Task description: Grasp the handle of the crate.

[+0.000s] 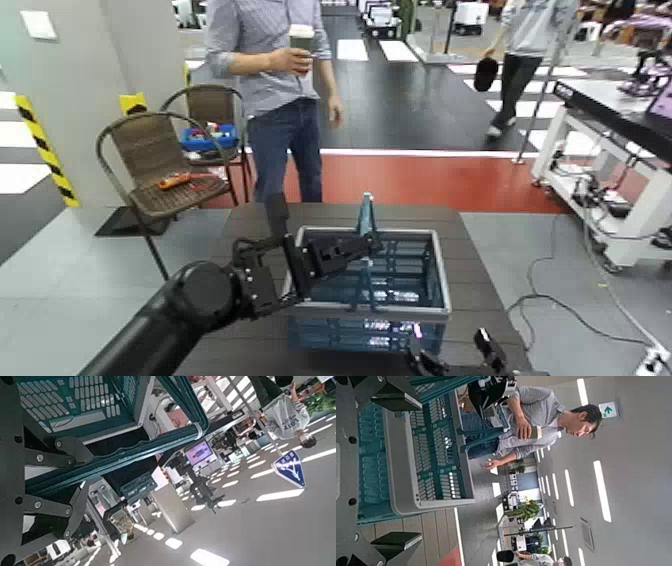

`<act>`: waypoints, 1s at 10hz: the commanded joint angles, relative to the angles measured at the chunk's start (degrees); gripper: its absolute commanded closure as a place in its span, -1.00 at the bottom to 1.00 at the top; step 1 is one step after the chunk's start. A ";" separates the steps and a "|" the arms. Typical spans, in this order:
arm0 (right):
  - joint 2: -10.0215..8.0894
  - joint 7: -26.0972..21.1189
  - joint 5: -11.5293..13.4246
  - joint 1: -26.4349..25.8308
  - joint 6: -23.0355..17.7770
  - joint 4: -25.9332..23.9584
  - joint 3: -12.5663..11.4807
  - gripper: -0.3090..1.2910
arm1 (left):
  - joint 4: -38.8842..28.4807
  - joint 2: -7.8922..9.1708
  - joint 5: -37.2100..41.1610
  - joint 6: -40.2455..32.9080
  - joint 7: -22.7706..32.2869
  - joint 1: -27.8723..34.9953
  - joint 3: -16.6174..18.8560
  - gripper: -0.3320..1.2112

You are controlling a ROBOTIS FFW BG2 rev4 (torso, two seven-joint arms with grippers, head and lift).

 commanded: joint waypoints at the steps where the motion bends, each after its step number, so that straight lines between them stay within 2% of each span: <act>1: 0.18 -0.09 0.21 0.17 -0.11 -0.12 -0.33 -0.42 | -9.17 0.92 -1.23 3.65 5.16 6.90 5.74 0.97; 2: 0.26 -0.09 0.30 0.26 -0.11 -0.12 -0.42 -0.42 | -11.63 1.10 -2.02 4.71 6.04 8.57 6.88 0.97; 6: 0.61 -0.44 0.83 0.61 -0.11 -0.29 -0.77 -0.42 | -21.12 3.91 -0.26 11.48 8.41 16.65 11.81 0.97; 10: 0.70 -0.88 1.35 0.69 0.24 -0.29 -0.77 -0.42 | -26.04 5.23 3.16 15.78 9.91 23.33 17.61 0.97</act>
